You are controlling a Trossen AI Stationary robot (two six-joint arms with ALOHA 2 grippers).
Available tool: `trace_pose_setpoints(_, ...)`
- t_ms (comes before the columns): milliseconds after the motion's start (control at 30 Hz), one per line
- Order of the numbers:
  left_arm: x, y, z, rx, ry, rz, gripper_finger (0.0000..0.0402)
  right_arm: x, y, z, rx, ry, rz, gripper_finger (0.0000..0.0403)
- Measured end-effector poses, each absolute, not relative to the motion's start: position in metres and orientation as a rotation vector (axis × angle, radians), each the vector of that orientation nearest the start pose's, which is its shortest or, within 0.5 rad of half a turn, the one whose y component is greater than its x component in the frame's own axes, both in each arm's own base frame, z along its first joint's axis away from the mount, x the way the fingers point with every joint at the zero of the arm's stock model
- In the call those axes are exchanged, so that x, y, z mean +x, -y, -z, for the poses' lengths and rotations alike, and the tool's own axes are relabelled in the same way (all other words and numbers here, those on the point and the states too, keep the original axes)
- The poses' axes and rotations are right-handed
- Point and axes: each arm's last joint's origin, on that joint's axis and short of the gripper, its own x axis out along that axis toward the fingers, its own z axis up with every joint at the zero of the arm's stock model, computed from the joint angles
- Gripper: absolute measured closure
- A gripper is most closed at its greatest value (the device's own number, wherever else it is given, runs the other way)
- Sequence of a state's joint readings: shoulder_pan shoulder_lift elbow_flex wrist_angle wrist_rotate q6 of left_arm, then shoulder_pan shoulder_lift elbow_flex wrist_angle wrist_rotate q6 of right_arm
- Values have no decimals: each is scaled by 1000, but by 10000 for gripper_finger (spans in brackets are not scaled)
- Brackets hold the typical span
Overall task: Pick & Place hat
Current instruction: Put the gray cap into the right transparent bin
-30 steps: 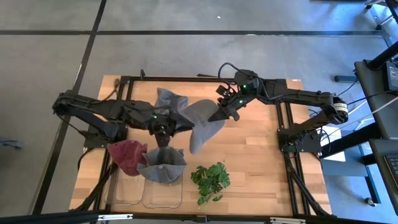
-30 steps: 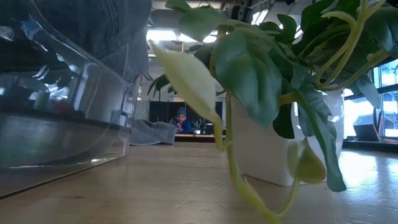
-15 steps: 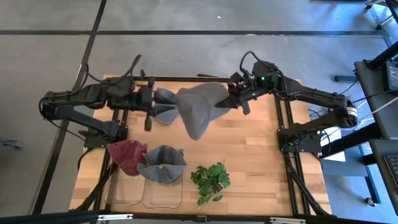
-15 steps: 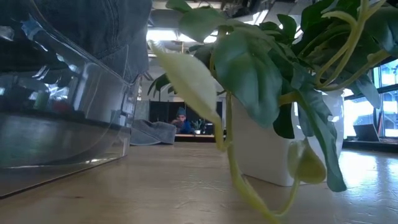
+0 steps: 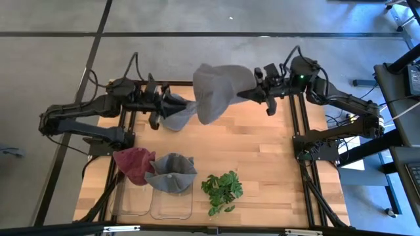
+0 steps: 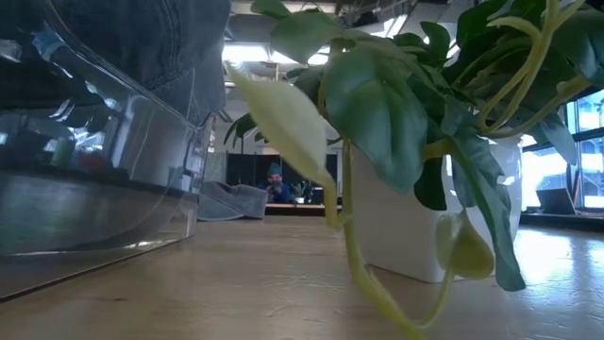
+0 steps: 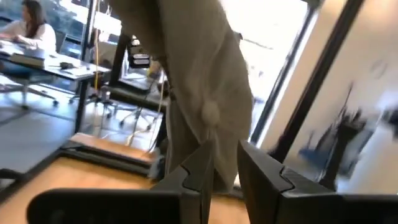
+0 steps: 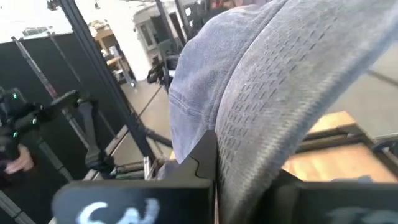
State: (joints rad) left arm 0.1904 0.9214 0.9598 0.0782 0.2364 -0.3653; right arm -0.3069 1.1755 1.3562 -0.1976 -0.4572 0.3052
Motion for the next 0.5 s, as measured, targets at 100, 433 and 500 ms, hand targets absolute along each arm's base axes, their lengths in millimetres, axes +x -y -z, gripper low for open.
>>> trace_pose_setpoints(100,203,-36,-387,-400,140,113,333,235,61,-452,301,-17,-145,387)
trace_pose_setpoints(433,212,-43,-386,-445,191,133,320,237,59,-449,306,-33,-156,386)
trace_pose_setpoints(500,212,-43,-386,-443,194,126,307,237,59,-449,306,-33,-157,386)
